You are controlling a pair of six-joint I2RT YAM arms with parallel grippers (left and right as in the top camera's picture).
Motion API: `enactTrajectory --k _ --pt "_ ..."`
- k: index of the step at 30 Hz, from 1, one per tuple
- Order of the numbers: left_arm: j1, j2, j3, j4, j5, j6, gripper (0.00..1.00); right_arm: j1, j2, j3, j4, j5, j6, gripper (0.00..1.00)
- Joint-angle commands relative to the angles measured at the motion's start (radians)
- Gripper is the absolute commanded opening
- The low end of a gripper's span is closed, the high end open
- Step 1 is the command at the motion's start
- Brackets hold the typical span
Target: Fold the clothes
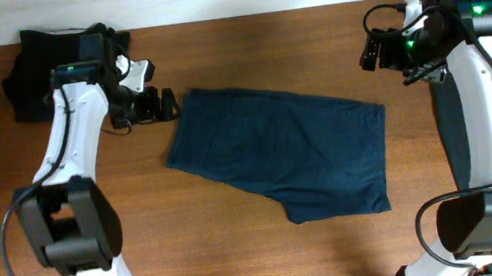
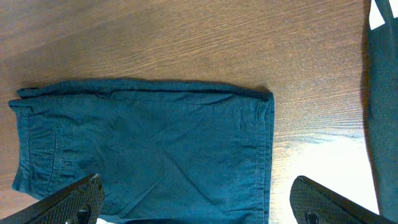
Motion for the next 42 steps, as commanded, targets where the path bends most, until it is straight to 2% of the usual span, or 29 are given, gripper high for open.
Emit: enactTrajectory --k 1,5,16,17,19,20,22,23,24,28,32,35,38,42 --pt "0.002 0.128 0.016 0.019 0.002 0.005 0.99 -0.001 -0.002 0.006 0.0 -0.015 -0.005 0.99" --pt "-0.003 0.235 0.016 0.012 0.176 0.02 0.99 -0.001 -0.002 0.006 0.0 -0.015 -0.005 0.99" --pt "-0.054 0.287 0.016 0.025 0.212 0.019 0.98 -0.001 -0.002 0.006 0.0 -0.015 -0.005 0.99" --pt "-0.063 0.289 0.016 0.029 0.198 0.019 0.91 -0.001 -0.002 0.006 0.0 -0.015 -0.005 0.99" --pt "-0.068 0.291 0.016 0.029 0.181 0.019 0.6 -0.001 -0.002 0.006 0.0 -0.015 -0.005 0.99" --pt "-0.068 0.291 0.016 0.029 0.182 0.019 0.49 -0.001 -0.002 0.006 0.0 -0.015 -0.005 0.99" --pt "-0.066 0.291 0.016 0.031 0.18 0.019 0.14 -0.001 -0.002 0.006 0.001 -0.015 -0.005 0.99" --pt "-0.066 0.291 0.016 0.032 0.172 0.019 0.04 -0.001 -0.002 0.006 0.001 -0.015 -0.005 0.99" --pt "-0.063 0.291 0.016 0.031 0.145 0.018 0.01 -0.001 -0.002 0.006 0.001 -0.015 -0.005 0.99" --pt "0.004 0.29 0.029 -0.017 0.002 -0.103 0.01 -0.001 -0.002 0.006 -0.008 -0.016 -0.005 0.99" --pt "0.14 0.269 0.1 -0.125 0.001 -0.142 0.01 -0.001 -0.002 0.006 -0.026 -0.137 -0.006 0.99" --pt "0.212 0.221 0.142 -0.201 0.0 -0.144 0.01 -0.001 -0.002 0.006 -0.026 -0.145 -0.005 0.99" --pt "0.227 0.123 0.159 -0.254 -0.01 -0.144 0.01 0.011 -0.002 0.005 -0.026 -0.145 -0.006 0.99" --pt "0.182 -0.038 0.206 -0.308 -0.001 -0.144 0.01 0.081 0.03 0.005 -0.019 -0.145 -0.005 0.99"
